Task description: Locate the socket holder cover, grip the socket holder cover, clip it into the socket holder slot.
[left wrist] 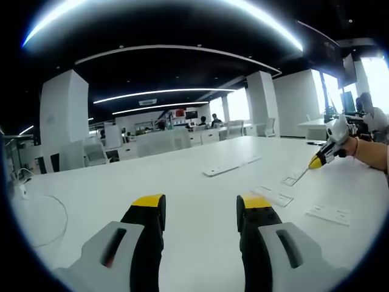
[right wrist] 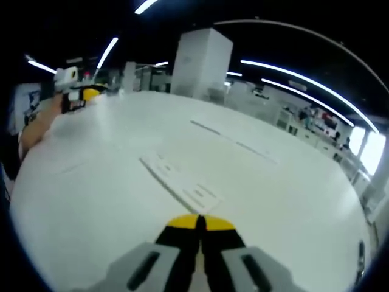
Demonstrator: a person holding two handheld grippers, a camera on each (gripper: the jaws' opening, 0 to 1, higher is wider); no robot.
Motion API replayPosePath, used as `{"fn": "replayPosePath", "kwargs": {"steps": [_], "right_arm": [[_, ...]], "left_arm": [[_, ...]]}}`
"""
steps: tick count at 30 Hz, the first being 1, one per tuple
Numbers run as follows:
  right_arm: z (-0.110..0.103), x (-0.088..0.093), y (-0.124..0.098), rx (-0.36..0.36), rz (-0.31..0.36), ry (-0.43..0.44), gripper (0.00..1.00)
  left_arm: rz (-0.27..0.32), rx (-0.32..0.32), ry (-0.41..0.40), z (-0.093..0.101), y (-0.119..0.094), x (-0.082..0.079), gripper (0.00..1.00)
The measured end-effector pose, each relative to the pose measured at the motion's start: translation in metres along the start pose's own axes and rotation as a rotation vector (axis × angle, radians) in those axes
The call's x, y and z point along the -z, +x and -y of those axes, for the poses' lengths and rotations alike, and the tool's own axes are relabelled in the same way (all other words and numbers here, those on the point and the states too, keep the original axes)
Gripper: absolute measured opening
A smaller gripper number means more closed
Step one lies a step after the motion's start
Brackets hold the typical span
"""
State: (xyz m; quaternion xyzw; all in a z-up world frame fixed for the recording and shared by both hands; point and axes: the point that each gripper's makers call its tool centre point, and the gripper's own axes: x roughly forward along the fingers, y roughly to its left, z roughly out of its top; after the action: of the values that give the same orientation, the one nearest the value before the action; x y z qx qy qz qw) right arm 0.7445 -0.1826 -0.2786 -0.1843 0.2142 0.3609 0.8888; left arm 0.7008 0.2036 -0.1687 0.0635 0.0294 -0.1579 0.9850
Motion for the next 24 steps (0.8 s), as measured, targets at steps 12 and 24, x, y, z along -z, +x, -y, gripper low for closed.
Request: {"fn": "replayPosePath", "kwargs": {"steps": [12, 24], "right_arm": [[-0.0027, 0.0003, 0.0000, 0.002, 0.002, -0.011, 0.04], [-0.0037, -0.0029, 0.0031, -0.007, 0.012, -0.010, 0.04]], "left_arm": [[0.001, -0.001, 0.000, 0.0027, -0.0005, -0.0002, 0.47], [-0.001, -0.001, 0.001, 0.0040, -0.0001, 0.0002, 0.47]]}}
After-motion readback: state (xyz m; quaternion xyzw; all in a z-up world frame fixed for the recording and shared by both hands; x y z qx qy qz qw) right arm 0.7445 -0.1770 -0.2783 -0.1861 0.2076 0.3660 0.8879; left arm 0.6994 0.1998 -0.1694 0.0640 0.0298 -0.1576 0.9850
